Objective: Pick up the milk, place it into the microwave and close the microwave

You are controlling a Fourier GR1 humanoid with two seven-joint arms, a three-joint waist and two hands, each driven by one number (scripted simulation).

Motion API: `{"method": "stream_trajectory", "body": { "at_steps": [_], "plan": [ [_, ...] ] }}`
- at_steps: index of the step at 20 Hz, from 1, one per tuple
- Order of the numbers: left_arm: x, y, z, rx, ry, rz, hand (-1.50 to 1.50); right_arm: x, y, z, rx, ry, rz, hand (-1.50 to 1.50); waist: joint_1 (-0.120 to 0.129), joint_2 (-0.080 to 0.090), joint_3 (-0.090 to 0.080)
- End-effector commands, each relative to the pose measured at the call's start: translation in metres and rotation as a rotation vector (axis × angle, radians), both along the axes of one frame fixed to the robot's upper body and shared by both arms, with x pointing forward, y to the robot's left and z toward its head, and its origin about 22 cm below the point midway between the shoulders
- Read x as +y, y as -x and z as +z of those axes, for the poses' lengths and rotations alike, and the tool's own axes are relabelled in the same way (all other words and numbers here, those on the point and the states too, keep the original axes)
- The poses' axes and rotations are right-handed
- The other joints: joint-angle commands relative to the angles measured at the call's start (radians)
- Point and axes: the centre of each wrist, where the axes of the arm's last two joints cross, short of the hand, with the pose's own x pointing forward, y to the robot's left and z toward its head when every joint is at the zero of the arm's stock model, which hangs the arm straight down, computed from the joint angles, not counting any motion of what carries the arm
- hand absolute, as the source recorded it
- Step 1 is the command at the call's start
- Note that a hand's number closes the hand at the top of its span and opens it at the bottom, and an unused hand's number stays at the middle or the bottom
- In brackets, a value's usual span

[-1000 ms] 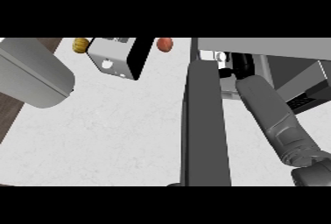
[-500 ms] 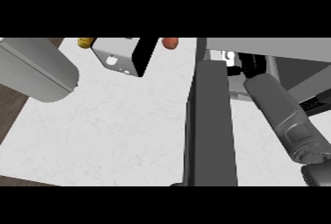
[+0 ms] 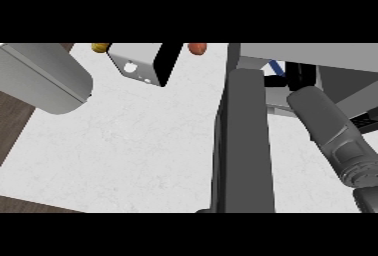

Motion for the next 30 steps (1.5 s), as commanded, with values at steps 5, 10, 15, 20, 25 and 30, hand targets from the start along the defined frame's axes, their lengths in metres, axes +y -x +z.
{"method": "stream_trajectory", "body": {
  "at_steps": [5, 10, 15, 20, 25, 30],
  "plan": [
    [-0.008, -0.011, -0.003, 0.026, -0.033, -0.071, -1.5, 0.012, -0.005, 0.009, 0.005, -0.025, 0.154, -1.5, -0.007, -0.004, 0.002],
    [-0.011, -0.018, -0.008, 0.025, -0.029, -0.13, -1.5, 0.023, -0.005, 0.007, 0.035, -0.117, 0.25, -1.5, -0.015, -0.009, 0.001],
    [-0.022, -0.023, -0.012, 0.022, -0.027, -0.215, -1.5, 0.028, 0.002, -0.009, 0.062, -0.256, 0.308, -1.5, -0.029, -0.016, 0.001],
    [-0.034, -0.032, -0.016, 0.014, -0.011, -0.275, -1.5, 0.026, 0.0, -0.006, 0.073, -0.422, 0.394, -1.5, -0.047, -0.023, 0.001],
    [-0.042, -0.029, -0.021, 0.031, -0.01, -0.3, -1.5, 0.01, 0.017, -0.036, 0.123, -0.552, 0.452, -1.5, -0.071, -0.041, -0.001],
    [-0.058, -0.035, -0.018, 0.041, -0.003, -0.351, 1.5, 0.009, 0.031, -0.058, 0.186, -0.684, 0.507, -1.5, -0.09, -0.051, -0.001]
  ]
}}
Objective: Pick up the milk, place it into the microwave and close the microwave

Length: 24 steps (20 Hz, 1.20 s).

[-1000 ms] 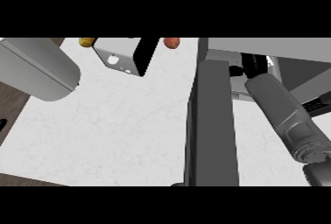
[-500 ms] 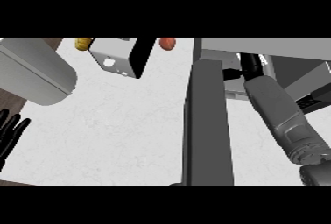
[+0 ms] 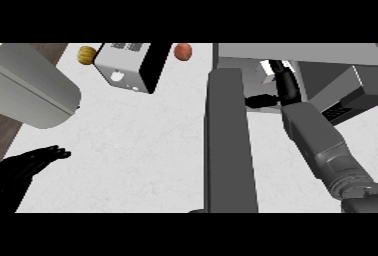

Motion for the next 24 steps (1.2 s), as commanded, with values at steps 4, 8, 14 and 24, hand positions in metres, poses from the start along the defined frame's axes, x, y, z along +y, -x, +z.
{"method": "stream_trajectory", "body": {
  "at_steps": [4, 8, 14, 24],
  "plan": [
    [-0.031, -0.009, 0.005, 0.014, 0.002, -0.071, 1.5, -0.009, 0.024, -0.036, 0.1, -0.195, 0.135, -1.5, -0.034, -0.017, -0.001],
    [-0.034, -0.011, 0.005, 0.06, 0.006, -0.105, 1.5, -0.018, 0.042, -0.056, 0.113, -0.266, 0.163, -1.5, -0.047, -0.024, -0.002],
    [-0.075, -0.019, -0.006, 0.105, -0.008, -0.156, 1.5, -0.05, 0.077, -0.087, 0.103, -0.268, 0.17, -1.5, -0.064, -0.03, -0.003],
    [-0.128, -0.055, 0.003, 0.051, -0.118, -0.225, 1.5, -0.09, 0.122, -0.108, 0.149, -0.264, 0.122, -1.5, -0.095, -0.038, -0.005]
  ]
}}
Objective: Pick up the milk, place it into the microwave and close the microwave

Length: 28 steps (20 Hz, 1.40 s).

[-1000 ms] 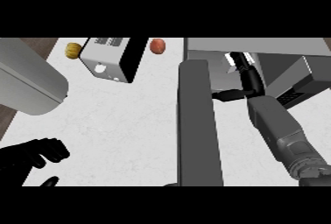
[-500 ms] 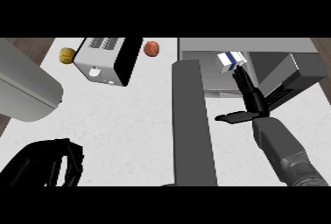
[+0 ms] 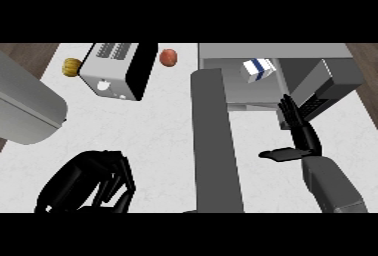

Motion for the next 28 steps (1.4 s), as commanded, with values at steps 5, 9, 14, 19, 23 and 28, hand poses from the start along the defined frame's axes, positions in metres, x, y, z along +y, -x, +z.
{"method": "stream_trajectory", "body": {
  "at_steps": [5, 9, 14, 19, 23, 28],
  "plan": [
    [-0.056, -0.03, -0.02, -0.077, -0.118, -0.124, 1.5, -0.036, 0.042, -0.012, -0.036, -0.031, 0.011, -1.5, -0.012, -0.001, -0.001],
    [-0.103, -0.036, -0.029, -0.035, -0.178, -0.14, 1.5, -0.047, 0.063, -0.014, -0.054, -0.038, 0.02, -1.5, -0.028, -0.003, -0.001],
    [-0.119, -0.036, -0.089, 0.011, -0.262, -0.181, 1.5, -0.082, 0.078, 0.007, -0.074, 0.008, 0.078, -1.5, -0.036, -0.002, -0.003],
    [-0.147, -0.047, -0.108, -0.026, -0.303, -0.145, 1.5, -0.083, 0.075, 0.029, -0.133, 0.013, 0.139, -1.5, -0.055, 0.002, -0.003],
    [-0.146, -0.05, -0.129, -0.081, -0.263, -0.069, 1.5, -0.071, 0.083, 0.03, -0.16, -0.058, 0.189, -1.5, -0.077, 0.007, -0.004],
    [-0.159, -0.047, -0.136, -0.078, -0.232, -0.026, 1.5, -0.082, 0.066, 0.074, -0.207, -0.087, 0.25, -1.5, -0.097, 0.01, -0.005]
  ]
}}
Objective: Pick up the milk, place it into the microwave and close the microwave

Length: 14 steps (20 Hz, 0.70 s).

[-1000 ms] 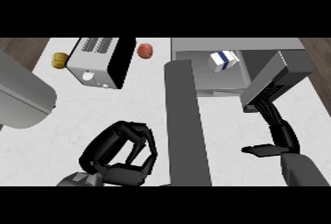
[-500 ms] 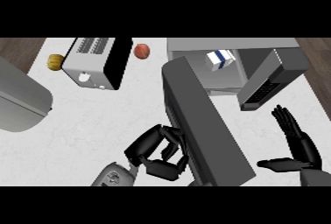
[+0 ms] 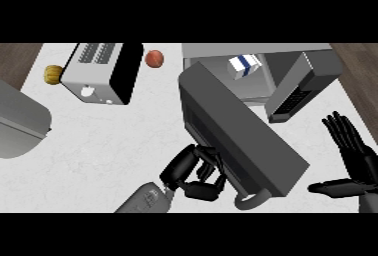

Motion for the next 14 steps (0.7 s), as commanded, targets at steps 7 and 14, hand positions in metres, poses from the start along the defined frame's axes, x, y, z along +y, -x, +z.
{"method": "stream_trajectory", "body": {
  "at_steps": [7, 14],
  "plan": [
    [-0.021, -0.008, -0.012, 0.041, -0.04, 0.039, 1.5, 0.011, -0.018, 0.058, -0.092, -0.088, 0.229, -1.5, -0.059, 0.015, -0.002],
    [-0.035, -0.011, 0.006, 0.019, 0.108, 0.093, 1.5, 0.017, -0.015, 0.078, -0.081, -0.088, 0.311, -1.5, -0.109, 0.024, -0.003]
  ]
}}
